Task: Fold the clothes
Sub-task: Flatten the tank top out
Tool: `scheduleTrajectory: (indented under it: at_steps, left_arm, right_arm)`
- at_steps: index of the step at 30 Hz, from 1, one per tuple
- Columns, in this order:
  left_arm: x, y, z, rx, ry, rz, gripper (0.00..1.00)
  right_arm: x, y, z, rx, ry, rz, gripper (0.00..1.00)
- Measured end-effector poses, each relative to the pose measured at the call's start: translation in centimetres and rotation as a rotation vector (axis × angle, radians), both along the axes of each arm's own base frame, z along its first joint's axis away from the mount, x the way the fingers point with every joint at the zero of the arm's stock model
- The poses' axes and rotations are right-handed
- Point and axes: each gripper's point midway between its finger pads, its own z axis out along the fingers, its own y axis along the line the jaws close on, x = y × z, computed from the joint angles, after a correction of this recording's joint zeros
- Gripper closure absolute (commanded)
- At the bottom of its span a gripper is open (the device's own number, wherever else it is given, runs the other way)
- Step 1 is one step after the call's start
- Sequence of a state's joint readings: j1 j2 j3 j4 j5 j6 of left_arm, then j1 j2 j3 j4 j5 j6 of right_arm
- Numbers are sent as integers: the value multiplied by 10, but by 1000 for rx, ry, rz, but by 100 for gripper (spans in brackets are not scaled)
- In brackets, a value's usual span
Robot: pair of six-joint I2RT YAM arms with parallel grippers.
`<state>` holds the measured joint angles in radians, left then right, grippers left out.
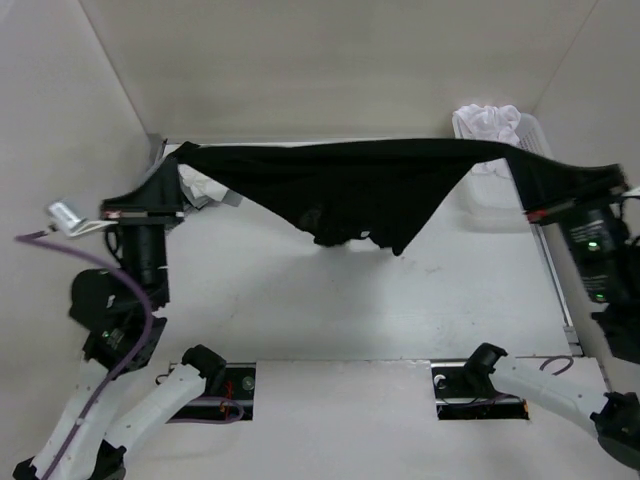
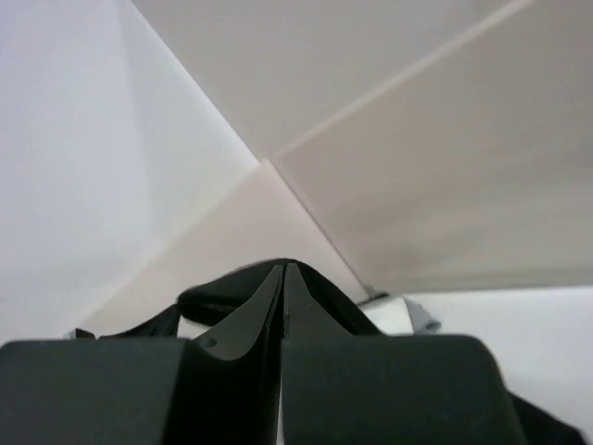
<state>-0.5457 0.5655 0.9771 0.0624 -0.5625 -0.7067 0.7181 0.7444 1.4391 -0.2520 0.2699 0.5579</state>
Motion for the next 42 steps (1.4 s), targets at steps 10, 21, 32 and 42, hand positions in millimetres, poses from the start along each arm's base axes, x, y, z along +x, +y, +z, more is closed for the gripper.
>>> scheduleTrajectory:
  at_steps: [10,21,32,42]
  left_arm:
    - [-88,47,142,-128,-347,-3,100]
    - [67,-19,22,86,16,67,100]
    - [271,-8,-67,163,367,101,100]
    - [199,-5,68,128,57,55,100]
  right_arm:
    - [-46,-23,95,59,-115,67,100]
    - [111,73,-40,-288,165,-105,100]
    - [302,84,-111,-343,430,-110,100]
    - [216,41,23,-215,154,-112,100]
